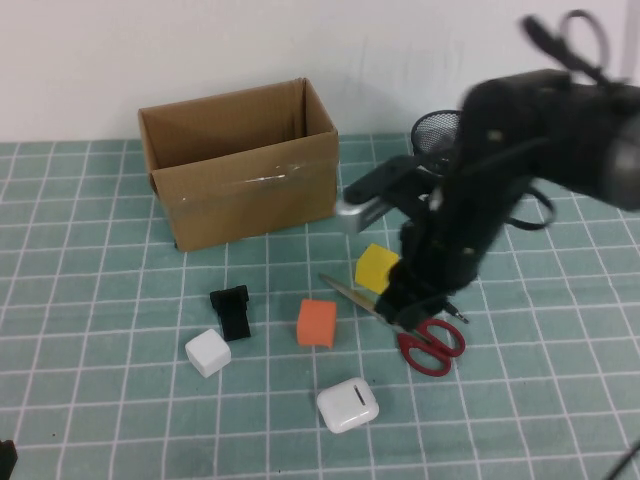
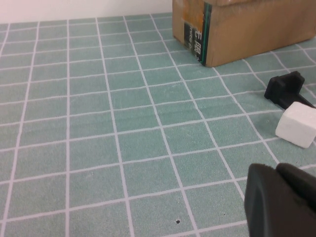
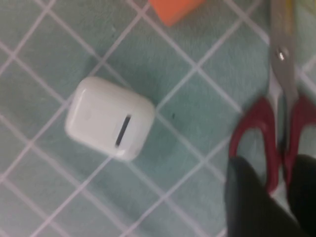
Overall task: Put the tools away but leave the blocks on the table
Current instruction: Pick up the scissors from the table
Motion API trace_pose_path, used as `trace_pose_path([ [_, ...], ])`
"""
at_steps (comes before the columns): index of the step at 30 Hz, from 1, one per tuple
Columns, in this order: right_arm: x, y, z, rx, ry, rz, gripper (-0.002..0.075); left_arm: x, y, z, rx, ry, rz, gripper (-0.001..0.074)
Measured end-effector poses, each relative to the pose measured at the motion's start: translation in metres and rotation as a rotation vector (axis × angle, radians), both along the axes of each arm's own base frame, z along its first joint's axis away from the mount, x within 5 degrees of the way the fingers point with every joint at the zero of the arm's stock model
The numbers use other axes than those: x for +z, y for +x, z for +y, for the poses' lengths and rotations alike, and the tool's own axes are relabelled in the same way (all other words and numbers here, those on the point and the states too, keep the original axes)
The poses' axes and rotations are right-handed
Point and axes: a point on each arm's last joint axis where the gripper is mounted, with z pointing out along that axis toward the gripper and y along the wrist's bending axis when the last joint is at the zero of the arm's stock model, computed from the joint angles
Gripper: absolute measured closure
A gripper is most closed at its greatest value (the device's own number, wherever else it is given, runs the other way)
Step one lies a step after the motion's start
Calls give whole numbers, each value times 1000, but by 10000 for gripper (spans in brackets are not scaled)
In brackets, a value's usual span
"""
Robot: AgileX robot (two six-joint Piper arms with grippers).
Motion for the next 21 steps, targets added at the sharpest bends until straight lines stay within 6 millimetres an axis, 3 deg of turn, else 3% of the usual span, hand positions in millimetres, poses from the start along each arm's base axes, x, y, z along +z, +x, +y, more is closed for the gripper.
trace_pose_path([
  [8, -19, 30, 21, 85, -22, 4, 473, 0, 0, 0, 0, 0, 0, 738],
  [18, -38, 37, 26, 115, -59, -14, 470, 0, 0, 0, 0, 0, 0, 738],
  [21, -42, 39, 28, 110, -42, -15, 425, 0, 0, 0, 0, 0, 0, 738],
])
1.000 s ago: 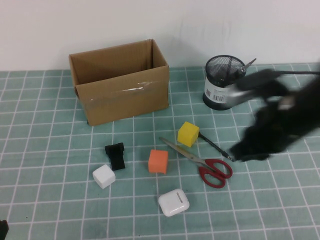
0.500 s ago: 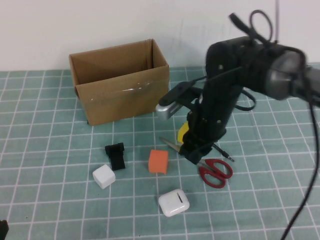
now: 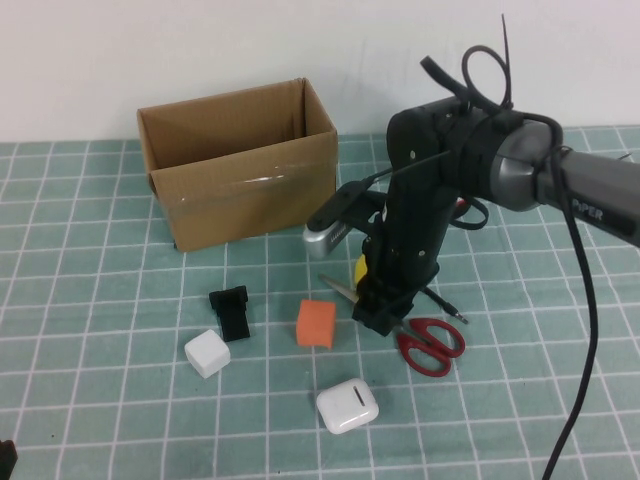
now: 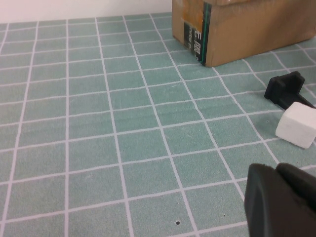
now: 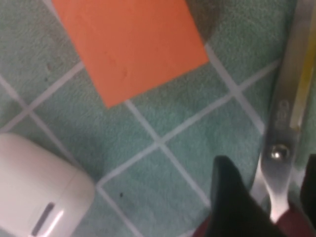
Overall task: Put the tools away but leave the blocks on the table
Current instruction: Pick up the scissors from the table
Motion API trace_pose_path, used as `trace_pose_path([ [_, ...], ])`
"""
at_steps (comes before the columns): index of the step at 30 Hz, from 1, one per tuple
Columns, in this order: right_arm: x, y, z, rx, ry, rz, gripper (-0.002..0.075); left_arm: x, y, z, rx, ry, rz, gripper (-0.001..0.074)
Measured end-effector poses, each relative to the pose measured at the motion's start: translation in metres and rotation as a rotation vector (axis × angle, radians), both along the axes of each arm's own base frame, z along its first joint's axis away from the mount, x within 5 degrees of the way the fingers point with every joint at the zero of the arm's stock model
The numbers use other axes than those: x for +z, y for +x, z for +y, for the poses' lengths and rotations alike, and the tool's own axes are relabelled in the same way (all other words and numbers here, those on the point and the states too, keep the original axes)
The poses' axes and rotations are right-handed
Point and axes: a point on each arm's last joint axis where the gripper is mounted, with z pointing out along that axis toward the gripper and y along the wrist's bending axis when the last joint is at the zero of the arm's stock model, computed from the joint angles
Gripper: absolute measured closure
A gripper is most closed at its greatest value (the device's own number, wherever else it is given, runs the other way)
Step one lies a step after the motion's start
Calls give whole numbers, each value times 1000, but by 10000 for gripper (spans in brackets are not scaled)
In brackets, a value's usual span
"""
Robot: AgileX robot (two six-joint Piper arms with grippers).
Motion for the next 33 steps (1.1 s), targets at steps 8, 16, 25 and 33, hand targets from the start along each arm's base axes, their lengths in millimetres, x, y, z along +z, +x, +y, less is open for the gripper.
trace_pose_path([
  [8, 0, 4, 2, 1, 13, -50, 337, 0, 0, 0, 0, 0, 0, 738],
  [16, -5, 5, 6, -3, -43, -100, 337, 0, 0, 0, 0, 0, 0, 738],
  [25, -19, 7, 7, -24, -62, -62, 339, 0, 0, 0, 0, 0, 0, 738],
  [33, -21, 7, 7, -84, -54, -47, 660, 0, 0, 0, 0, 0, 0, 738],
])
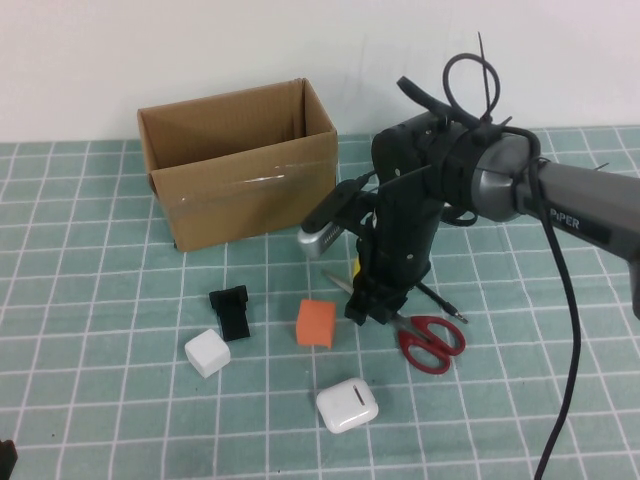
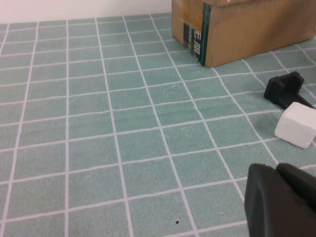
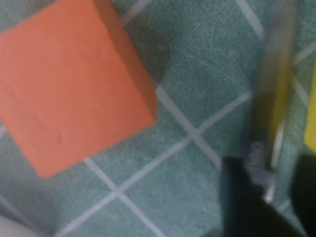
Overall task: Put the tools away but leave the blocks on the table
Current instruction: Pick up the scissors from the table, then place the Scissors into the box
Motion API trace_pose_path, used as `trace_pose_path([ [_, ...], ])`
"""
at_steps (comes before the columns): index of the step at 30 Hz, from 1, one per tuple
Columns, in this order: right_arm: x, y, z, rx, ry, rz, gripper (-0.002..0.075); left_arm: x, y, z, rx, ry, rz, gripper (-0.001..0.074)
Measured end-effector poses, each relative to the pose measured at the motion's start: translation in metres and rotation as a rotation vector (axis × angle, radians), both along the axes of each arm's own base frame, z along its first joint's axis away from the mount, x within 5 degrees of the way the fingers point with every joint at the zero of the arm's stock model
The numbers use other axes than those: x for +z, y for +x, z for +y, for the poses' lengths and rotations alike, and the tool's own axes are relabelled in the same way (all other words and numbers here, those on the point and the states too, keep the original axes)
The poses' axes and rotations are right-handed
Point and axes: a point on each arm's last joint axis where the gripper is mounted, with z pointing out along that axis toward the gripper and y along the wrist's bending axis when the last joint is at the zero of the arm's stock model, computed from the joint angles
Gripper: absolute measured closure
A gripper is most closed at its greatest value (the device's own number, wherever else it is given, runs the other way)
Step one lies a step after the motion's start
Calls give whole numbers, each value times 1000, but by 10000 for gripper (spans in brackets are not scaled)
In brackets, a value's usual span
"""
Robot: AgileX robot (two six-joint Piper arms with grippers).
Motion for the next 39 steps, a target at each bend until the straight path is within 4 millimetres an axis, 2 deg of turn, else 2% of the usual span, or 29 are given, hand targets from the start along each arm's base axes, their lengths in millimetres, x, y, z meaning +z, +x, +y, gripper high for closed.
trace_pose_path([
  [3, 0, -2, 2, -15, -1, -2, 732, 0, 0, 0, 0, 0, 0, 738],
  [8, 1, -4, 7, -38, 10, -12, 734, 0, 0, 0, 0, 0, 0, 738],
  [12, 17, -8, 6, -57, 7, -43, 734, 0, 0, 0, 0, 0, 0, 738],
  [16, 48, -21, 3, -54, 22, -74, 734, 0, 0, 0, 0, 0, 0, 738],
  [19, 81, -31, -3, -53, 63, -127, 734, 0, 0, 0, 0, 0, 0, 738],
  [23, 131, -39, -14, -1, 104, -283, 734, 0, 0, 0, 0, 0, 0, 738],
  [27, 176, -31, -9, 108, 190, -514, 735, 0, 0, 0, 0, 0, 0, 738],
  [32, 212, -15, 6, 251, 277, -817, 734, 0, 0, 0, 0, -2, 0, 738],
  [35, 219, -1, 17, 357, 271, -987, 734, 0, 0, 0, 0, -2, 0, 738],
  [39, 208, 17, 33, 443, 241, -1102, 734, 0, 0, 0, 0, -2, 0, 738],
])
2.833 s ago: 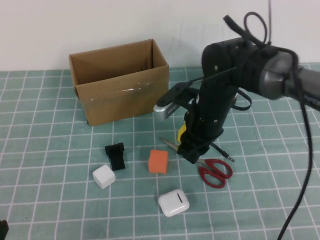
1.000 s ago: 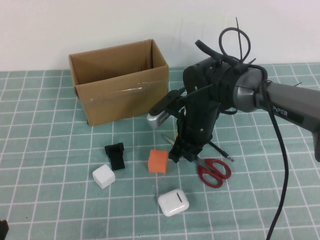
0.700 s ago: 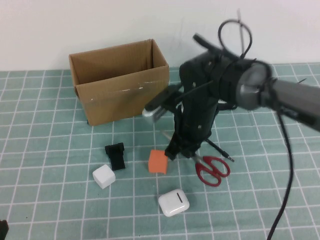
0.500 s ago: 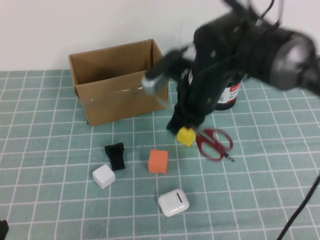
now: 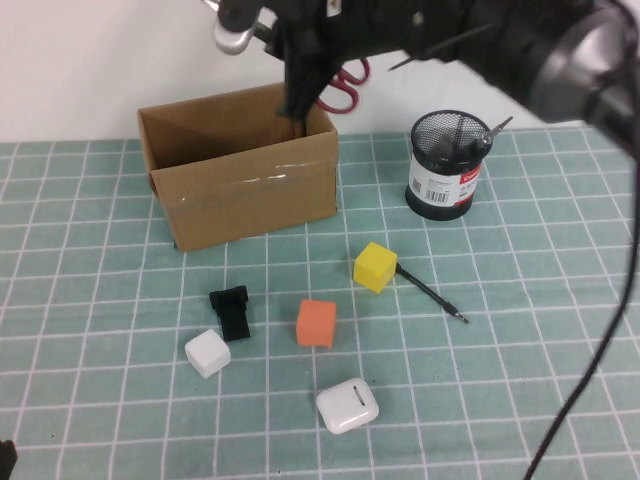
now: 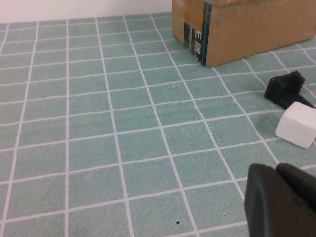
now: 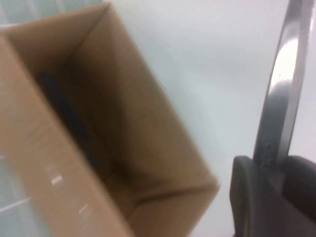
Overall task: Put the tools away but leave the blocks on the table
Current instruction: Place the Scissors into the box
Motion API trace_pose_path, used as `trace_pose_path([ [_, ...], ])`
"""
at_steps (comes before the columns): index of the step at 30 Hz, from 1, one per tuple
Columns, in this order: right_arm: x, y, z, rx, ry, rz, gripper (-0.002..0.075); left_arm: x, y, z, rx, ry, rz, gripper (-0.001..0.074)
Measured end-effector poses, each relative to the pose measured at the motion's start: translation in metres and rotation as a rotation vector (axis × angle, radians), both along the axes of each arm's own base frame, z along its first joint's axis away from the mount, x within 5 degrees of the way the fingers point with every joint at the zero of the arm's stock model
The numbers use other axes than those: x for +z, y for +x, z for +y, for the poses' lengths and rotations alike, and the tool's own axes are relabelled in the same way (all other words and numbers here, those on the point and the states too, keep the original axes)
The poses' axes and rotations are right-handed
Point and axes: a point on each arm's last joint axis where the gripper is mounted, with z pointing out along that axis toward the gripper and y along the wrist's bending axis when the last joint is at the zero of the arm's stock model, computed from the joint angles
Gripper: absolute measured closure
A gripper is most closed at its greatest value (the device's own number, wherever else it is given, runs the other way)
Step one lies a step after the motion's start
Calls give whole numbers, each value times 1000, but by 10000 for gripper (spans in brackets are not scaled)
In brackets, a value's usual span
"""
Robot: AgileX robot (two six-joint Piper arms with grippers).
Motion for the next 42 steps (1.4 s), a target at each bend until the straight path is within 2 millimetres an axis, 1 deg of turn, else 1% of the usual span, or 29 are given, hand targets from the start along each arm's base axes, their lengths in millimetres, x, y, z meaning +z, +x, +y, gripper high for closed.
trace_pose_path([
  [3, -17, 11, 11, 21, 8, 2, 734, 0, 0, 0, 0, 0, 0, 738],
  [5, -29, 16, 18, 48, -27, -5, 734, 0, 0, 0, 0, 0, 0, 738],
  [7, -38, 17, 25, 82, -63, -12, 734, 0, 0, 0, 0, 0, 0, 738],
  [10, -44, 16, 31, 119, -77, -13, 734, 0, 0, 0, 0, 0, 0, 738],
  [18, -40, 15, 34, 140, -94, -84, 734, 0, 0, 0, 0, 0, 0, 738],
  [23, -42, 13, 37, 150, -115, -83, 731, 0, 0, 0, 0, 0, 0, 738],
  [25, -42, 12, 38, 153, -115, -84, 711, 0, 0, 0, 0, 0, 0, 738],
  [26, -42, 11, 39, 156, -116, -85, 688, 0, 0, 0, 0, 0, 0, 738],
  [30, -44, 11, 39, 164, -155, -90, 552, 0, 0, 0, 0, 0, 0, 738],
  [33, -44, 10, 39, 167, -162, -90, 494, 0, 0, 0, 0, 0, 0, 738],
  [39, -39, 7, 37, 167, -179, -102, 491, 0, 0, 0, 0, 0, 0, 738],
  [42, -24, -7, 33, 168, -201, -67, 492, 0, 0, 0, 0, 0, 0, 738],
])
